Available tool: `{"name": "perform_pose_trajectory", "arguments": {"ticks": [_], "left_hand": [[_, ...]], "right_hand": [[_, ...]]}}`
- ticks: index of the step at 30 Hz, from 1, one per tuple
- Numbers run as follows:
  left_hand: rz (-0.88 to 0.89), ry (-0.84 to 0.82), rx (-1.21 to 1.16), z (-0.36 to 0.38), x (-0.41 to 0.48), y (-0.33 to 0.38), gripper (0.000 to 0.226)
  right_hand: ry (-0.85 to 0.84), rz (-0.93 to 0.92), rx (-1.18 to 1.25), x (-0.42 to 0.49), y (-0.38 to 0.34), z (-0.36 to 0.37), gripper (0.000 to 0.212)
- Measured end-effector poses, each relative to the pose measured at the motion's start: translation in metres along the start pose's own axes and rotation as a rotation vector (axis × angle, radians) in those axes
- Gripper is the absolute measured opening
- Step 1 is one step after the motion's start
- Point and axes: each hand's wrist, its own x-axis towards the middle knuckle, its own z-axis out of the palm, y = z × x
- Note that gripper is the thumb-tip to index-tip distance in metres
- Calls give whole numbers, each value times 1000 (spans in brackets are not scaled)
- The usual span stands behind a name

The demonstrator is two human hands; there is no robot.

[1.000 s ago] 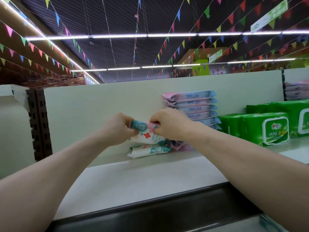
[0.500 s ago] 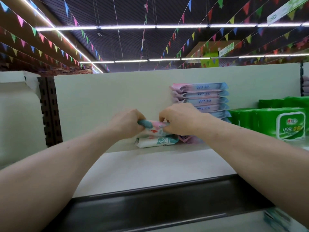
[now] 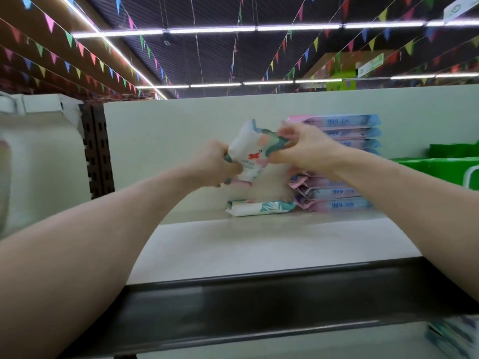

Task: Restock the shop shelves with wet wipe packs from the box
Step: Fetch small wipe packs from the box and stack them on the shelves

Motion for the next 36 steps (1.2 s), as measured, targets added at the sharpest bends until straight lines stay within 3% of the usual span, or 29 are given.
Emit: {"name": "perform_pose_trajectory", "arguments": {"ticks": [2,6,8,11,14,16,19,25,28,30,32,34,36], "left_hand": [[23,94,189,2,6,-6,14],[95,113,576,19,4,-1,14],[118,83,704,29,4,1,14],[95,-1,716,38,3,1,5],[-48,-175,543,31,-1,5,44],[-151,-317,397,23,-4,4,62],[-215,-410,343,11,-9,-1,67],[-213,-435,240,5,-15,3,51],[-184,-328,292,-3,-13,4,55],[-245,-177,155,-13,-12,7,48],[-362,-212,-171,-19,-15,13,56],[-371,-335,-432,-15,-17,21,62],[-344,-386,-584,-5,-20,26,54]], "right_hand": [[56,-118,-147,3,4,0,60],[40,-246,-779,5,12,12,30],[1,-289,-929,4,11,16,26],[-116,-279,-991,-4,10,24,22],[-210,-226,-1084,-5,12,28,25],[-284,-163,-1023,-6,13,26,35],[-306,-183,-969,-7,13,25,34],[-188,-253,-1003,-4,16,27,16],[27,-278,-954,-4,4,21,17],[169,-261,-811,-4,-5,16,17],[233,-175,-514,-3,-9,14,13],[170,-52,-154,-6,-12,18,10],[51,-13,-22,-7,-12,23,9]]}}
